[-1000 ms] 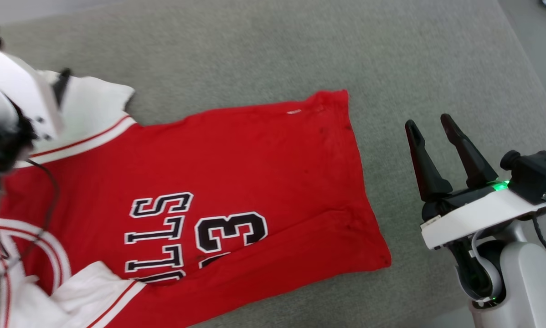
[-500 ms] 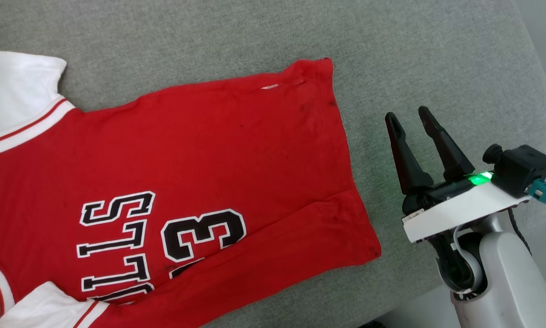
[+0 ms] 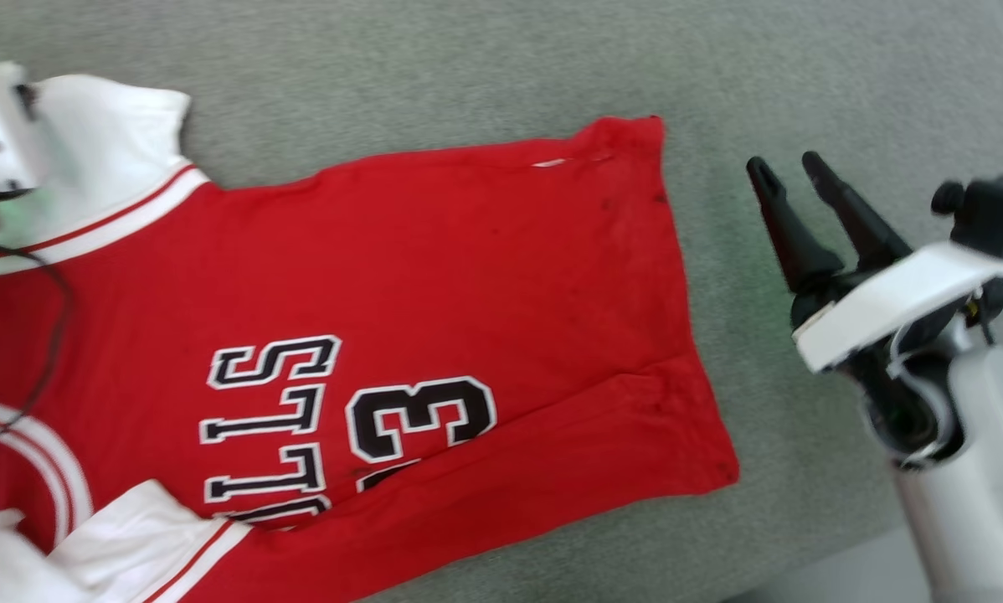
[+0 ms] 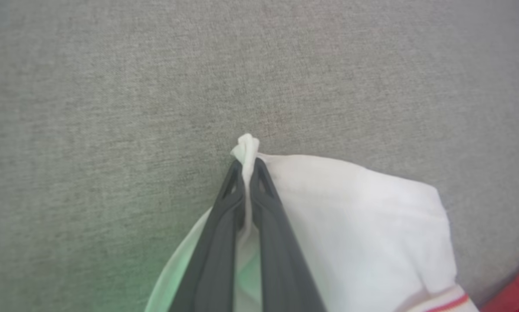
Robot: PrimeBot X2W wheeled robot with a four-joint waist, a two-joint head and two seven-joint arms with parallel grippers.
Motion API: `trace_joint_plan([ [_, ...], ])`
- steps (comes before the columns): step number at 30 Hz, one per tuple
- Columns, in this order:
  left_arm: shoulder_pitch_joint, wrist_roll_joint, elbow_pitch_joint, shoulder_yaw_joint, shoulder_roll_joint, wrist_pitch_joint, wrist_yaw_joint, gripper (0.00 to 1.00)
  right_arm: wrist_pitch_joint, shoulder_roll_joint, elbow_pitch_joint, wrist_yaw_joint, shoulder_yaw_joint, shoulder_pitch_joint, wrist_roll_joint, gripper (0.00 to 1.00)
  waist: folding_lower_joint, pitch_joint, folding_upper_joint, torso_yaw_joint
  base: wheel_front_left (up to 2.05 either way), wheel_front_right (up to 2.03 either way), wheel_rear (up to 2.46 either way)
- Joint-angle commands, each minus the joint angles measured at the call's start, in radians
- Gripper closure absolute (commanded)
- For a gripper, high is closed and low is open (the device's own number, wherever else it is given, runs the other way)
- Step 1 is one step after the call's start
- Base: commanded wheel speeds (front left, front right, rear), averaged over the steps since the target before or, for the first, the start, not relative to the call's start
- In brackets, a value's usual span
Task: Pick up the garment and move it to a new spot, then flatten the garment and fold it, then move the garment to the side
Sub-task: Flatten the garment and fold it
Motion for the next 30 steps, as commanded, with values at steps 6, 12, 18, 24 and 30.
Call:
trace_joint_plan([
  [6, -0.010, -0.003, -0.031, -0.005, -0.101, -0.123, -0.031, 1.00, 0.143, -0.079, 0.135, 0.000, 0.021, -0.136, 0.059, 0.00, -0.0001, -0.046, 0.0000, 0.119, 0.00, 0.00, 0.00],
  [12, -0.021, 0.018, -0.086, -0.031, -0.153, -0.183, -0.043, 1.00, 0.356, -0.138, 0.248, 0.000, 0.076, -0.250, 0.094, 0.00, -0.0001, -0.031, 0.0000, 0.202, 0.00, 0.00, 0.00],
  [18, -0.024, 0.032, -0.129, -0.046, -0.177, -0.210, -0.043, 1.00, 0.576, -0.152, 0.339, 0.000, 0.140, -0.324, 0.106, 0.00, -0.0001, 0.003, 0.0000, 0.247, 0.00, 0.00, 0.00],
  [24, -0.006, 0.038, -0.141, -0.051, -0.183, -0.234, -0.040, 1.00, 0.722, -0.143, 0.399, -0.001, 0.174, -0.344, 0.089, 1.00, -0.0001, 0.009, 0.0000, 0.271, 0.00, 0.00, 0.00],
  [30, 0.033, 0.038, -0.149, -0.040, -0.171, -0.274, -0.035, 1.00, 0.678, -0.172, 0.319, 0.000, 0.146, -0.362, 0.060, 1.00, -0.0001, -0.030, 0.0000, 0.277, 0.00, 0.00, 0.00],
])
